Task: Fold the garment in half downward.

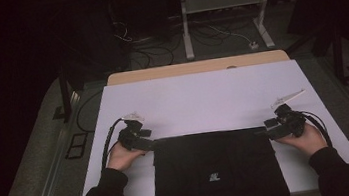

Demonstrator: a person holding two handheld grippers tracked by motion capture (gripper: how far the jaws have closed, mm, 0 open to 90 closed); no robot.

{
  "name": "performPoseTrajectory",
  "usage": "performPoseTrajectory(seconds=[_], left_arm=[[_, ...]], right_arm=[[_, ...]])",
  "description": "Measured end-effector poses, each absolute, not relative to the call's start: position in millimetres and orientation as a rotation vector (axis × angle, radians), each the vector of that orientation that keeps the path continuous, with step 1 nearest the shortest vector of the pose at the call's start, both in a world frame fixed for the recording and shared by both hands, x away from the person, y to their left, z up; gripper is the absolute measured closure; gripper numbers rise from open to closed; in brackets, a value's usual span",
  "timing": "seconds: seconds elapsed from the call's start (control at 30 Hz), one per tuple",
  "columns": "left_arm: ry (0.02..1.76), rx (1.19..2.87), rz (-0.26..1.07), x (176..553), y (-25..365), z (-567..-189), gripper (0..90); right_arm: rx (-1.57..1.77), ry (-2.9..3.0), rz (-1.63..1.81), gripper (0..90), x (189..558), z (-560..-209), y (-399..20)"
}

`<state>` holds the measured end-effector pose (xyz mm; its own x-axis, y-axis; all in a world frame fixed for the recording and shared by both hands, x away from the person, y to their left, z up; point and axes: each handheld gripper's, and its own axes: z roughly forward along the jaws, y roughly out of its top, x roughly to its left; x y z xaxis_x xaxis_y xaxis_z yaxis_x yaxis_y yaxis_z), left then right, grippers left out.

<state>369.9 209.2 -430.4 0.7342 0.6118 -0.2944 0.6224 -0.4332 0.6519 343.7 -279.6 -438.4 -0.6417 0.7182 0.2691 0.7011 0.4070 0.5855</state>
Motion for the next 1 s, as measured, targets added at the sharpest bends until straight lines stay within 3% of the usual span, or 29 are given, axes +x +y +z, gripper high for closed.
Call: performPoseTrajectory(seconds=[0.2, 0.37, 0.73, 1.0], left_arm=[[0.961, 2.148, 0.021, 371.1, 209.5, -432.3, 33.3], [0.961, 2.178, 0.034, 371.0, 208.3, -433.5, 44.9], [0.935, 2.260, 0.068, 369.1, 200.7, -437.1, 54.8], [0.884, 2.295, 0.076, 367.1, 203.4, -436.9, 77.9]], right_arm=[[1.326, 2.578, 1.049, 44.9, 345.3, -439.7, -278.8], [1.341, 2.550, 1.006, 53.0, 346.4, -441.4, -277.6], [1.400, 2.559, 1.045, 83.8, 349.5, -443.4, -282.1], [1.408, 2.566, 1.056, 86.1, 349.3, -442.5, -282.1]])
